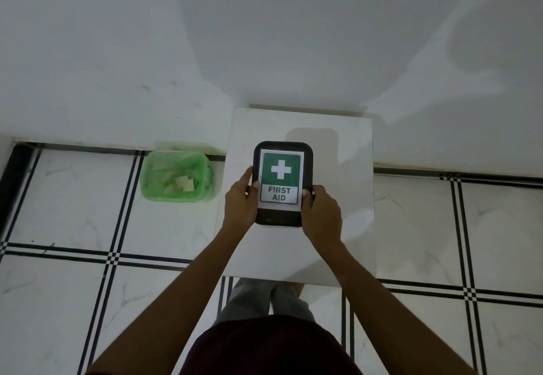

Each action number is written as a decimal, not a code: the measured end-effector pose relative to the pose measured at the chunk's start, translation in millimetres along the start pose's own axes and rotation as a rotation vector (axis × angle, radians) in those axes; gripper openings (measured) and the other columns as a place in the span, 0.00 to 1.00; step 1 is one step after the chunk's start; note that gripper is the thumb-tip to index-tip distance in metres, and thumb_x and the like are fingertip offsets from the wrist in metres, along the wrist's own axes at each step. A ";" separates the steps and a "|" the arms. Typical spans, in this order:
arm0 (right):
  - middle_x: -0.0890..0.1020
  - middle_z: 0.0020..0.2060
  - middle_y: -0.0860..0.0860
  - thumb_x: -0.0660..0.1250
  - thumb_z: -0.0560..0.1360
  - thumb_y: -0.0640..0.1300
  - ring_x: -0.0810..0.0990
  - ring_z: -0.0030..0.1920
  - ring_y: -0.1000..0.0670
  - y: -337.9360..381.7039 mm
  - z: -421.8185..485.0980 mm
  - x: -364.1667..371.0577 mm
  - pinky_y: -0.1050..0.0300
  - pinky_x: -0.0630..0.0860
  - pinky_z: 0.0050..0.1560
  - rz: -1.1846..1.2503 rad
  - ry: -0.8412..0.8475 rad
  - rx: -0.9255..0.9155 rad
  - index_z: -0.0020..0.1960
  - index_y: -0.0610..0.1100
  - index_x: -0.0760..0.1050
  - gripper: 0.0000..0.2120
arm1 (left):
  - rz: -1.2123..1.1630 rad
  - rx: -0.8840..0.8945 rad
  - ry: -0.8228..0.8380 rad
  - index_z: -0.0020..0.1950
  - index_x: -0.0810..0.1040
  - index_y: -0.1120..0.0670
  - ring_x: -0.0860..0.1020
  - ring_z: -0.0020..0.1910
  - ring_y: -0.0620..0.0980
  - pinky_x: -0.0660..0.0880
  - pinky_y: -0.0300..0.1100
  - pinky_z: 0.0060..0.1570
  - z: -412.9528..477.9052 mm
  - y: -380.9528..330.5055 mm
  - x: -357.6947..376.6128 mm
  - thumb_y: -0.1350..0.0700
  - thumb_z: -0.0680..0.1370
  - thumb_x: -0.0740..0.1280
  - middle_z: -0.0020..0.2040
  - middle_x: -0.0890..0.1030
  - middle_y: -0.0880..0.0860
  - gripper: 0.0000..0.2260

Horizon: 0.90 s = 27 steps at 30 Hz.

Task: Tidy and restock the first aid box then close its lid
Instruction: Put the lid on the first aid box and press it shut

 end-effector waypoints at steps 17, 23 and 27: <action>0.78 0.43 0.45 0.51 0.77 0.50 0.79 0.41 0.46 -7.6 -1.7 16.2 0.48 0.82 0.37 0.207 -0.193 0.113 0.49 0.45 0.63 0.09 | 0.173 -0.072 -0.117 0.69 0.62 0.54 0.80 0.47 0.53 0.80 0.48 0.43 -19.4 1.1 21.6 0.49 0.81 0.49 0.54 0.79 0.55 0.18; 0.80 0.43 0.49 0.50 0.81 0.56 0.81 0.38 0.50 -14.3 2.8 25.2 0.56 0.82 0.34 0.207 -0.201 0.103 0.46 0.49 0.61 0.11 | 0.189 -0.094 -0.123 0.58 0.64 0.54 0.81 0.37 0.49 0.77 0.38 0.32 -17.1 6.8 27.7 0.42 0.79 0.46 0.47 0.81 0.51 0.19; 0.77 0.42 0.54 0.50 0.81 0.55 0.81 0.37 0.53 -13.3 5.3 29.1 0.64 0.79 0.34 0.234 -0.164 0.075 0.47 0.48 0.63 0.12 | 0.154 -0.084 -0.104 0.59 0.63 0.52 0.81 0.37 0.48 0.80 0.40 0.34 -15.9 7.7 30.1 0.39 0.77 0.45 0.47 0.80 0.49 0.21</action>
Point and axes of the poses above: each hand's wrist, its own z-axis towards the middle knuckle, its own x-axis out of the palm, y = z × x, the point moved 8 cm from there along z, towards the middle knuckle
